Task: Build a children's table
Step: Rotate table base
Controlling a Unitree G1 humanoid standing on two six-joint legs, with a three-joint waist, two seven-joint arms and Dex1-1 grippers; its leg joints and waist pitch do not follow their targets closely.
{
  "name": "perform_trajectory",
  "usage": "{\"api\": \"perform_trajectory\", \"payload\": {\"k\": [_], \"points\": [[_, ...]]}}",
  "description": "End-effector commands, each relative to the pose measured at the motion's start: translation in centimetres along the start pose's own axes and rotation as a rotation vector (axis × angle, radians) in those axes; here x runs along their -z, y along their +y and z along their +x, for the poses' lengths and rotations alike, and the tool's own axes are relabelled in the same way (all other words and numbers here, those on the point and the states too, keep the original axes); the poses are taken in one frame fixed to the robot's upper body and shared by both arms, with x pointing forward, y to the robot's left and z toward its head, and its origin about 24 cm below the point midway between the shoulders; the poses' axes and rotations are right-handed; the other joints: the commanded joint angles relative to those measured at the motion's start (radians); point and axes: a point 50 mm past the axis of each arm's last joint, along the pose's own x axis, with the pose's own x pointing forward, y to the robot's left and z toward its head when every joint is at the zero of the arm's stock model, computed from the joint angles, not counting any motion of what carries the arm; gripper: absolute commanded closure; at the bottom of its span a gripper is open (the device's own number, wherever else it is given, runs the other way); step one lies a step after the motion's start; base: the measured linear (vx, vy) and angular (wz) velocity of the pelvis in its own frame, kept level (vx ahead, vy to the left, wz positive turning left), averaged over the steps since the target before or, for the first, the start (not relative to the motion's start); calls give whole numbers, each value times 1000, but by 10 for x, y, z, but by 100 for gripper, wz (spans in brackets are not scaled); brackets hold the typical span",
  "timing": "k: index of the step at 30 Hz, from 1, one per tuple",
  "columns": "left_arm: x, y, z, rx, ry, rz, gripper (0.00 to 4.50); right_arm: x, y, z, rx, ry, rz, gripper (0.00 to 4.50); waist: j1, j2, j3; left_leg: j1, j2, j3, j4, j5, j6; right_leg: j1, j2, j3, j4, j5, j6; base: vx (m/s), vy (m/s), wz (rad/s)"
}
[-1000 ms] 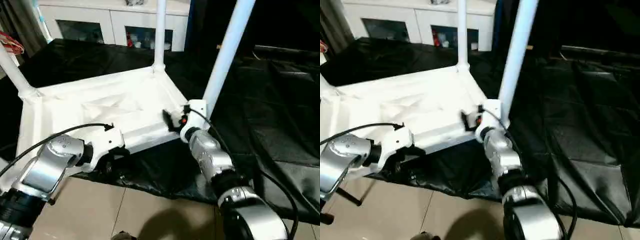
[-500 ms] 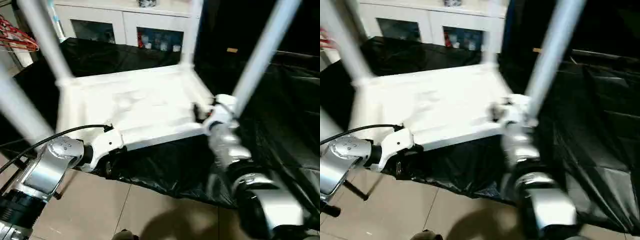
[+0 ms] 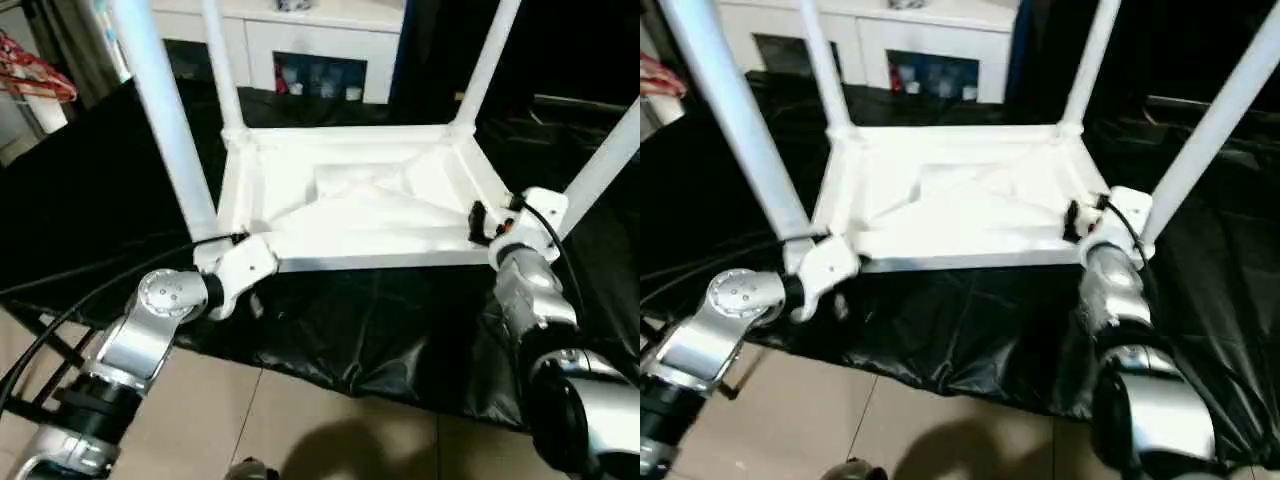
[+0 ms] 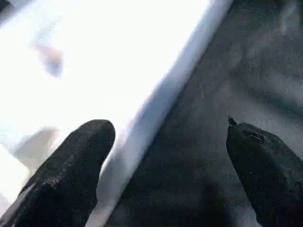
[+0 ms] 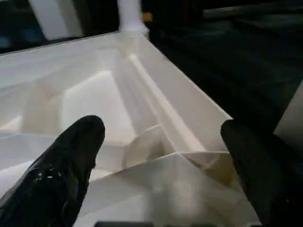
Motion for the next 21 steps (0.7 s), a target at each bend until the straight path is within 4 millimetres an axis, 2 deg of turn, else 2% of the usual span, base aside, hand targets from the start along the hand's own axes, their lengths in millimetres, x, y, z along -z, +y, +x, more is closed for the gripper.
{"api": "perform_trajectory", "payload": {"k": [1,2,5,6,7,8,10,11,12,14,15,17,18,19,21], "points": [[-4,-1,-5,-111,-135,-94,10,-4,11,-7,-191,-45,-13,0,-5,1,-77,8,34,-20,-58,-170,25,57,-77,47,-63,-60,-199,0,0,0],[-4,-2,-7,-136,-163,-112,10,-3,13,-10,-245,-46,-19,0,-7,-5,-75,5,39,-22,-58,-174,42,60,-80,47,-66,-55,-195,0,0,0],[4,-5,-16,-236,-194,-153,10,1,17,-24,-367,-49,-31,0,-13,-1,-75,4,39,-24,-59,-161,72,57,-75,46,-69,-71,-184,0,0,0],[7,-6,-19,-259,-192,-157,10,3,17,-28,-385,-46,-39,0,-18,-2,-72,4,38,-24,-61,-169,73,54,-74,45,-75,-107,-178,0,0,0],[11,-7,-24,-303,-190,-162,10,5,18,-34,-417,-41,-55,0,-16,2,-72,8,40,-24,-60,-181,69,51,-74,46,-80,-135,-169,0,0,0],[16,-11,-31,-353,-208,-174,10,9,19,-44,-459,-29,-70,0,-18,2,-68,5,41,-25,-62,-187,67,52,-73,46,-81,-147,-165,0,0,0],[18,-12,-34,-382,-216,-189,10,10,19,-49,-480,-21,-75,0,-18,6,-67,10,43,-26,-66,-226,58,47,-73,46,-91,-211,-146,0,0,0],[27,-18,-42,-473,-203,-211,10,16,18,-62,-528,13,-94,0,-19,9,-66,13,42,-26,-68,-243,49,42,-70,47,-93,-240,-142,0,0,0],[27,-18,-42,-473,-203,-211,10,16,18,-62,-528,13,-94,0,-19,9,-61,12,48,-29,-73,-270,42,43,-71,47,-99,-264,-129,0,0,0],[34,-23,-49,-551,-185,-231,10,19,17,-70,-541,45,-103,0,-22,13,-62,14,47,-31,-76,-293,31,42,-69,47,-102,-283,-120,0,0,0],[34,-23,-49,-551,-185,-231,10,19,17,-70,-541,45,-103,0,-22,10,-61,14,45,-30,-76,-302,28,39,-70,47,-105,-296,-117,0,0,0],[40,-31,-57,-674,-163,-275,10,23,16,-79,-534,76,-96,0,-24,11,-57,13,48,-33,-80,-319,22,39,-72,47,-108,-317,-111,0,0,0],[40,-33,-59,-704,-161,-279,10,24,16,-81,-527,86,-91,0,-23,10,-55,15,46,-31,-79,-334,20,36,-73,48,-112,-343,-103,0,0,0],[40,-34,-60,-732,-161,-283,10,25,16,-82,-520,95,-86,0,-25,8,-58,12,46,-33,-79,-326,20,39,-73,48,-111,-336,-99,0,0,0],[39,-33,-60,-772,-175,-294,10,27,18,-83,-513,105,-88,0,-24,4,-57,13,42,-31,-76,-321,22,34,-73,48,-117,-357,-87,0,0,0]]}}
